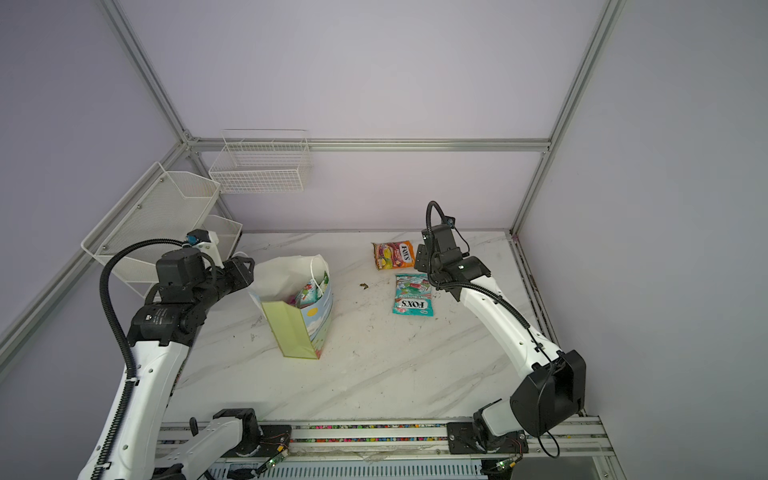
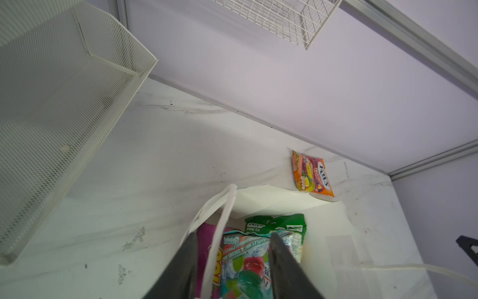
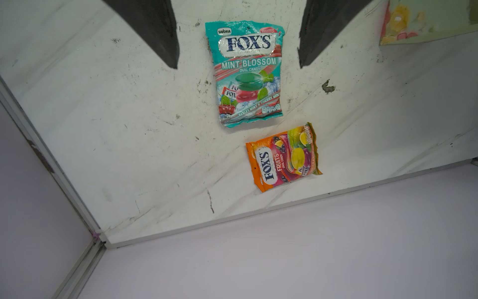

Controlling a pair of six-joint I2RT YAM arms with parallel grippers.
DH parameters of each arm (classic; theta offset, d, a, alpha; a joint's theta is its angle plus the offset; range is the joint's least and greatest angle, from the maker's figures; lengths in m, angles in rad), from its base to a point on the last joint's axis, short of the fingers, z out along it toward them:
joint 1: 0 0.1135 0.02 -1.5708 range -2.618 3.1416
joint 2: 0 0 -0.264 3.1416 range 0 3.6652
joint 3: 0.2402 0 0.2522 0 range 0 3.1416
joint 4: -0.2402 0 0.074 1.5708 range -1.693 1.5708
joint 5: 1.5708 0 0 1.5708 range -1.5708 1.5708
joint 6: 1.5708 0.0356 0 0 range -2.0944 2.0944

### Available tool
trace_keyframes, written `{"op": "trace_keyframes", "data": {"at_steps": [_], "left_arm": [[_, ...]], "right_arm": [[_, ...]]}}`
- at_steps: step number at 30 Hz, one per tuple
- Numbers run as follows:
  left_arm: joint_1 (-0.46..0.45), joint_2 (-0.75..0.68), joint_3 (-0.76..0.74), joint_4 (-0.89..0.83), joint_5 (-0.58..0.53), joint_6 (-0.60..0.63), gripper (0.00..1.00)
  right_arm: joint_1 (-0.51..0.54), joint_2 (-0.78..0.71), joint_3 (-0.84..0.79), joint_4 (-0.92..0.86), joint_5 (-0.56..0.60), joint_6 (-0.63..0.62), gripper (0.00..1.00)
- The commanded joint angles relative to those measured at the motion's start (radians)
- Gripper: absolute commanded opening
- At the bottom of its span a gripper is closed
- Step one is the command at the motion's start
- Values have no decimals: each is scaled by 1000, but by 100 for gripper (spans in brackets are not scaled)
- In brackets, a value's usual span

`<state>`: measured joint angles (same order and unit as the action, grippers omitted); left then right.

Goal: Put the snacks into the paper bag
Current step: 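Withdraw the right gripper toward the teal Mint Blossom pack on the table, then lower the right gripper and pinch the teal Mint Blossom pack's edge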

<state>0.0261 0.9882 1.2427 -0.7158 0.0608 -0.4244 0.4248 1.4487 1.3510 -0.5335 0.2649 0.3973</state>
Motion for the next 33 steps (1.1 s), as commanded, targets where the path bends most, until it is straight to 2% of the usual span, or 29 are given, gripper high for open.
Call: {"op": "trace_keyframes", "data": {"at_steps": [1, 4, 8, 17, 33], "left_arm": [[5, -40, -8, 75, 63, 1, 22], [5, -55, -15, 88, 100, -5, 10], [5, -67, -11, 92, 141, -10, 3], [5, -82, -30, 132, 263, -45, 2], [5, -83, -47, 160, 345, -62, 3]], "right_arm": [[-51, 31, -74, 89, -122, 34, 75], [-95, 85, -129, 128, -185, 44, 77], [-116, 155, -172, 179, -233, 44, 80], [-127, 278, -202, 241, -277, 31, 81], [-134, 378, -242, 322, -358, 22, 77]]}}
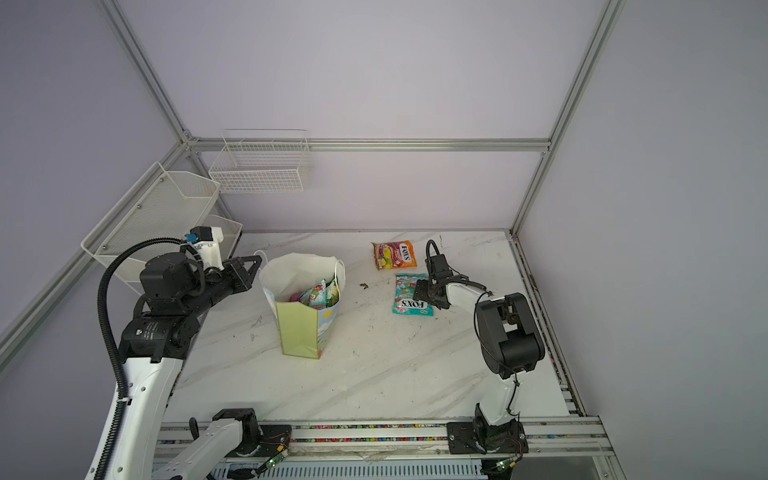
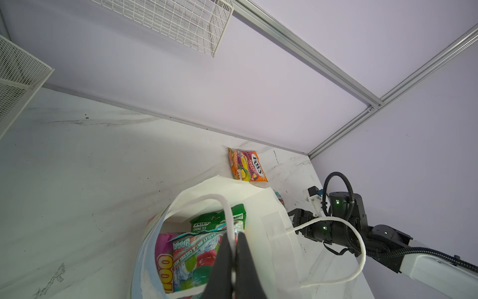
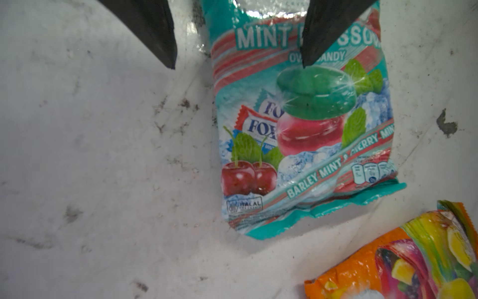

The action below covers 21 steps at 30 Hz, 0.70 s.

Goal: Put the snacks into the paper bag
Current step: 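Lower the right gripper and pinch the teal Mint Blossom pack's edge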

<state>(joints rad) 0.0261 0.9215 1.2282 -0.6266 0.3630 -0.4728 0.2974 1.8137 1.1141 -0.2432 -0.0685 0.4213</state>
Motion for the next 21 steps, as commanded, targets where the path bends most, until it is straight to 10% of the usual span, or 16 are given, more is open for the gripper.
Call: {"op": "trace_keyframes", "data": {"at_steps": [1, 13, 21], "left_arm": [[5, -18, -35, 72, 44, -14, 3], [5, -24, -45, 78, 44, -13, 3], [5, -29, -52, 78, 40, -13, 3]], "right_arm": [[-7, 15, -7, 38, -33, -3, 76], [-8, 40, -48, 92, -95, 14, 64], [-13, 26, -75, 102, -85, 22, 35]]}}
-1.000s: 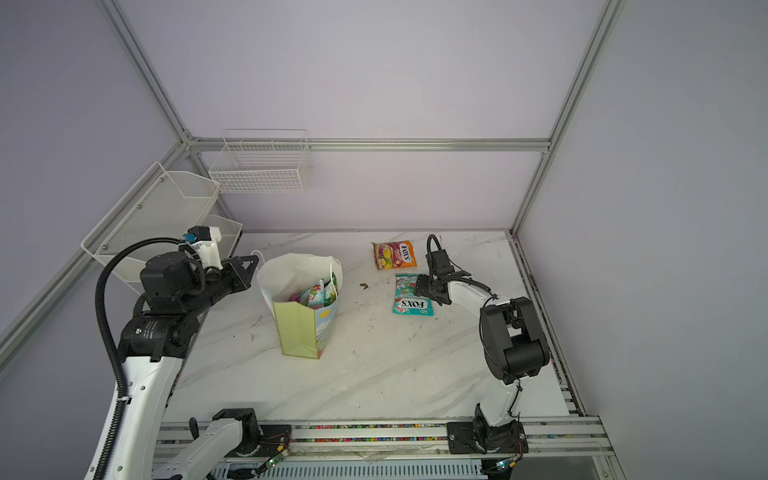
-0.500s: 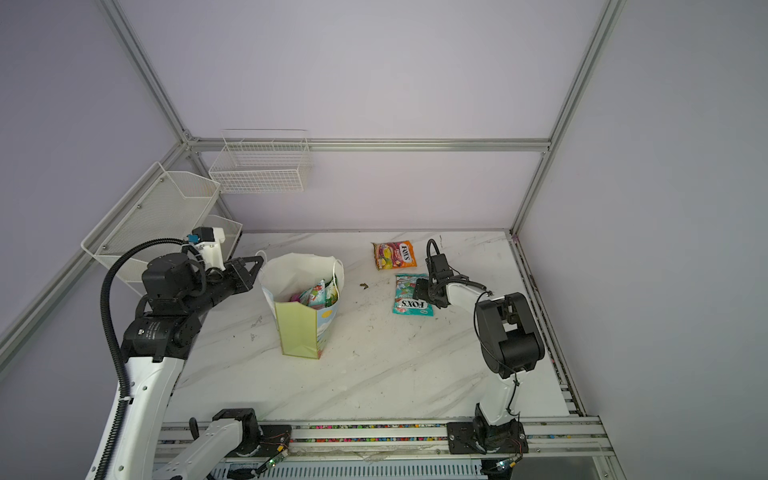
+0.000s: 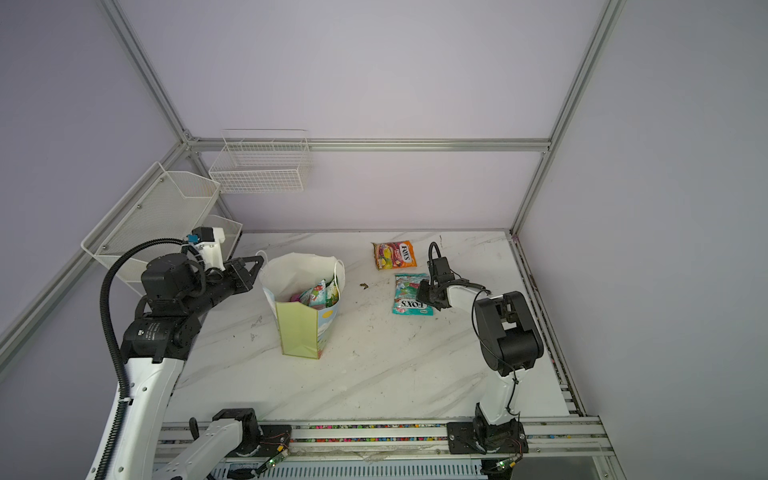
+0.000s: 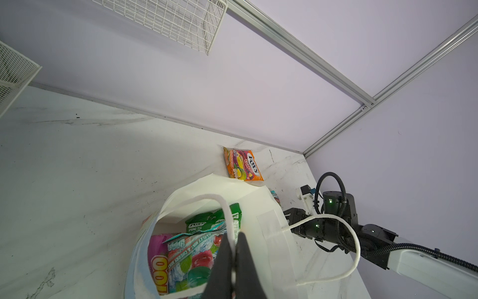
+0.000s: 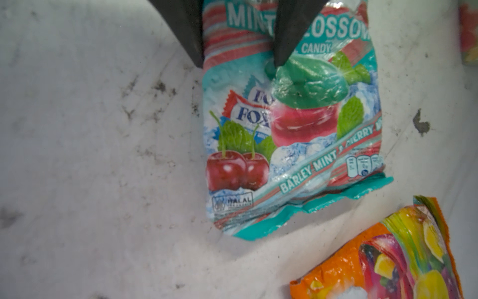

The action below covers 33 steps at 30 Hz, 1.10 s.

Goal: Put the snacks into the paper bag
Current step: 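Lower the right gripper and pinch the teal Mint Blossom pack's edge, then lift the teal Mint Blossom pack upward with the right gripper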

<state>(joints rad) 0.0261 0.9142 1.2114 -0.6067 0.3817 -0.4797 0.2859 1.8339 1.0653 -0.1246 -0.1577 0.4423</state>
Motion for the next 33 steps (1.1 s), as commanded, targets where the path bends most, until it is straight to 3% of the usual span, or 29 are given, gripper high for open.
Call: {"op": "trace_keyframes", "data": {"at_steps": [1, 8, 33], "left_arm": [[5, -21, -33, 58, 22, -7, 3], [5, -23, -33, 59, 19, -10, 3], [5, -23, -49, 100, 64, -48, 3]], "right_arm": [[-1, 2, -28, -17, 7, 2, 31], [-2, -40, -47, -18, 20, 5, 0], [-3, -493, 39, -154, 44, 30, 0]]}}
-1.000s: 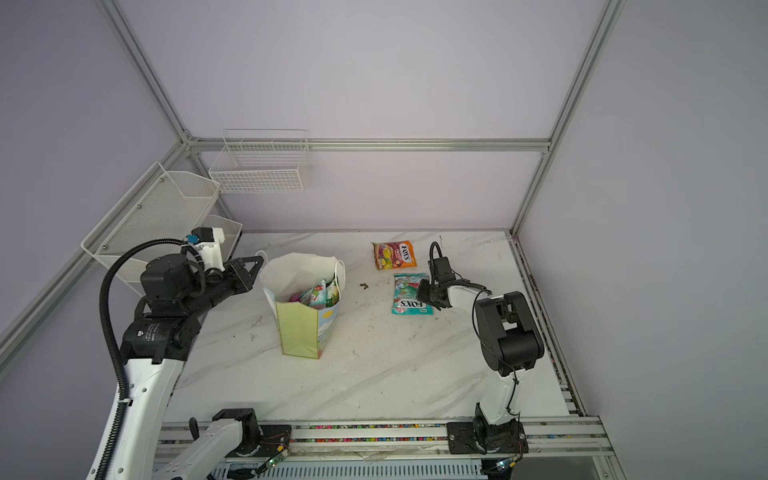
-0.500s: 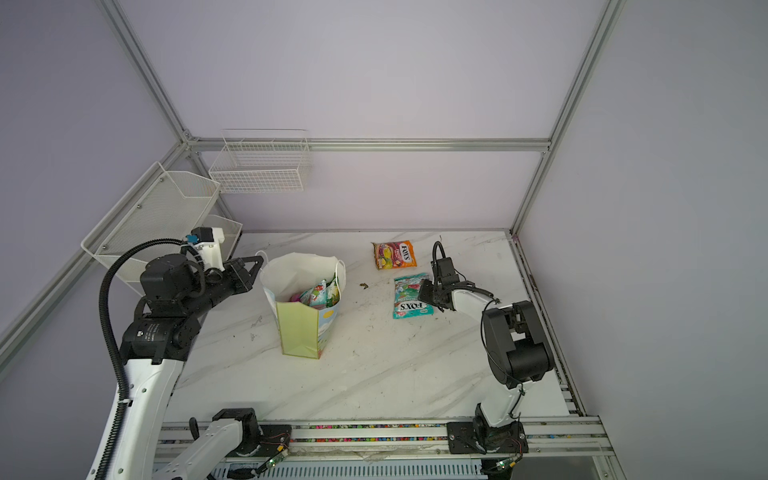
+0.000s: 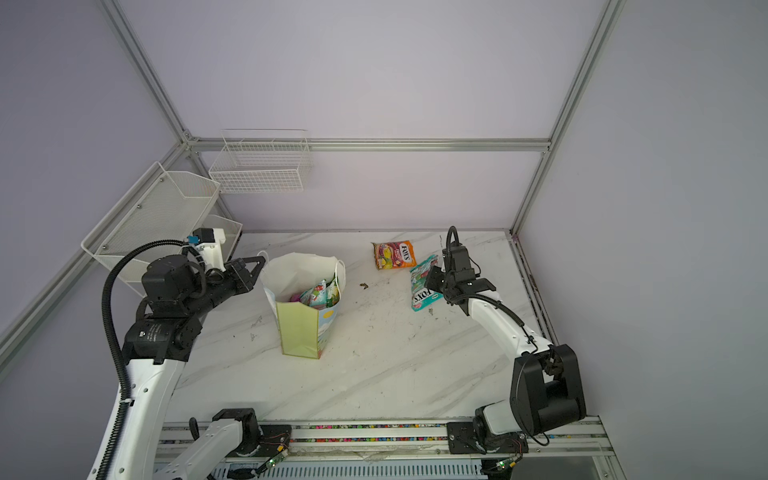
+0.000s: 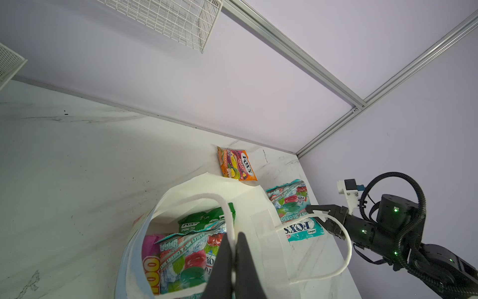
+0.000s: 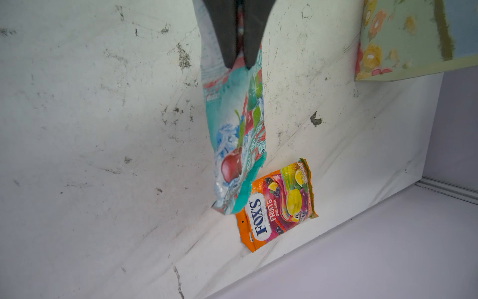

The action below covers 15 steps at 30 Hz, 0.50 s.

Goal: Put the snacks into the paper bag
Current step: 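Lift the teal Mint Blossom pack upward with the right gripper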

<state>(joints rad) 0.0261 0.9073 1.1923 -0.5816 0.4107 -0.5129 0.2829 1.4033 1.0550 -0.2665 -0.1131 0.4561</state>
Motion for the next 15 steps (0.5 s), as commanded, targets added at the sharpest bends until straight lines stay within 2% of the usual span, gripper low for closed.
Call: {"op": "trace_keyframes", "data": {"at_steps": [1, 15], "left_arm": [[5, -18, -31, 78, 38, -16, 3], [5, -23, -44, 95, 69, -32, 3]], "right_arm": [[0, -80, 61, -20, -2, 19, 0], [1, -348, 185, 50, -146, 124, 0]]}}
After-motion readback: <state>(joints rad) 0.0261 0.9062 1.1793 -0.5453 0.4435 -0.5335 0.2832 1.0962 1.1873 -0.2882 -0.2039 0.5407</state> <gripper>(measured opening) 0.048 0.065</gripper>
